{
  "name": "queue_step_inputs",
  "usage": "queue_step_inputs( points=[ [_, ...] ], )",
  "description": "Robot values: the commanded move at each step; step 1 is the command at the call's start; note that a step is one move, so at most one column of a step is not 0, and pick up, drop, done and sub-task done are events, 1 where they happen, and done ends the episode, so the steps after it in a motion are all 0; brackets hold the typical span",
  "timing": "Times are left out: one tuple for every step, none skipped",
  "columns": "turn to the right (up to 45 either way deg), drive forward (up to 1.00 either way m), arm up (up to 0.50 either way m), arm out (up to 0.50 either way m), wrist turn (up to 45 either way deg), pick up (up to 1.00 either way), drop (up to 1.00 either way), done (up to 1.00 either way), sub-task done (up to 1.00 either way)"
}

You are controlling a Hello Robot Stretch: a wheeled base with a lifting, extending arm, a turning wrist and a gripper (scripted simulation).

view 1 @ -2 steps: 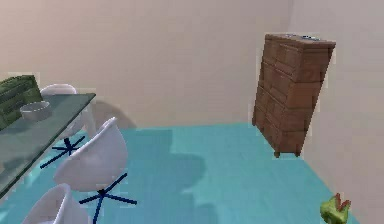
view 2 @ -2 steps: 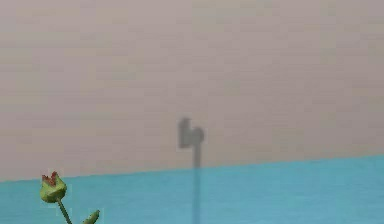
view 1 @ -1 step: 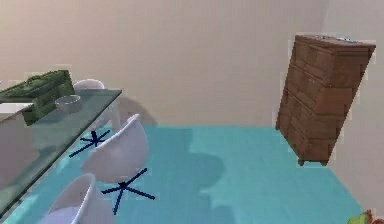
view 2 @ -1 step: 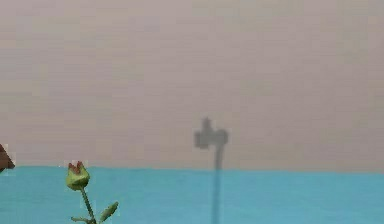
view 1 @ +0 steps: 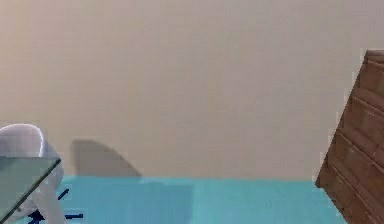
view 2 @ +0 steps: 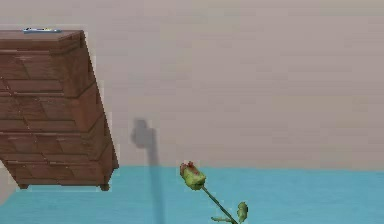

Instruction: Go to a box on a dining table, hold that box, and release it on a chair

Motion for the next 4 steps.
queue_step_inputs(
  points=[
    [-6.0,0.00,0.00,0.00,0.0,0.00,0.00,0.00,0.00],
    [0.0,0.15,0.00,0.00,0.0,0.00,0.00,0.00,0.00],
    [45.0,0.00,0.00,0.00,0.0,0.00,0.00,0.00,0.00],
    [45.0,0.00,0.00,0.00,0.0,0.00,0.00,0.00,0.00]
  ],
)
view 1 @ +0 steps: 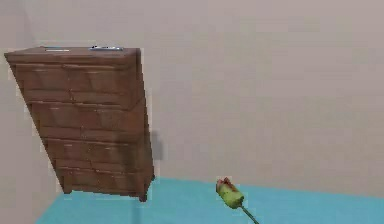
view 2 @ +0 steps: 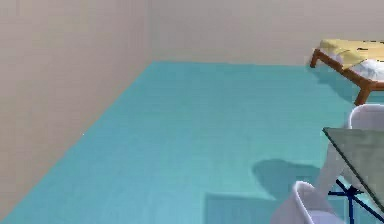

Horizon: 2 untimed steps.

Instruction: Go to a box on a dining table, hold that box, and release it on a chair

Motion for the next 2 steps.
queue_step_inputs(
  points=[
    [45.0,0.00,0.00,0.00,0.0,0.00,0.00,0.00,0.00],
    [21.0,0.00,0.00,0.00,0.0,0.00,0.00,0.00,0.00]
  ],
)
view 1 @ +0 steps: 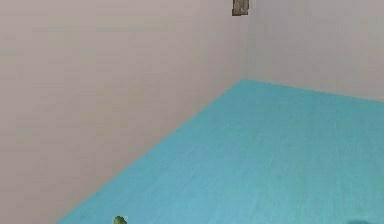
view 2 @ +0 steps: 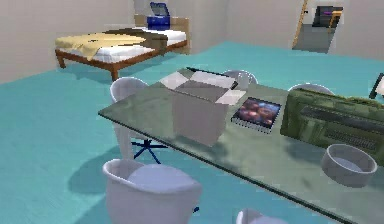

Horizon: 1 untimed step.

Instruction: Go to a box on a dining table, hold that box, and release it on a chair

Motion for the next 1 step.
queue_step_inputs(
  points=[
    [0.0,0.00,0.50,0.00,0.0,0.00,0.00,0.00,0.00]
  ],
)
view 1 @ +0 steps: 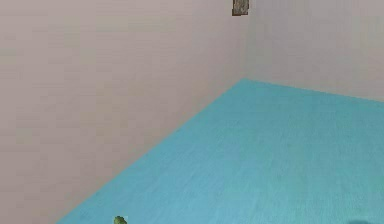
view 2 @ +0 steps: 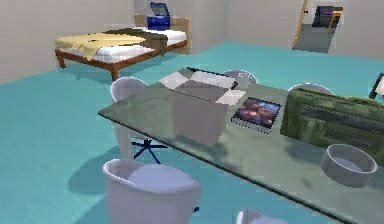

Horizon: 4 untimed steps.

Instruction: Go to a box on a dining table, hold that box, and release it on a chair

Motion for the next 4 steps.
queue_step_inputs(
  points=[
    [0.0,0.00,0.38,0.00,0.0,0.00,0.00,0.00,0.00],
    [0.0,0.00,0.00,0.44,0.0,0.00,0.00,0.00,0.00],
    [0.0,0.00,0.00,0.00,45.0,0.00,0.00,0.00,0.00],
    [0.0,0.00,0.00,0.00,45.0,0.00,0.00,0.00,0.00]
  ],
)
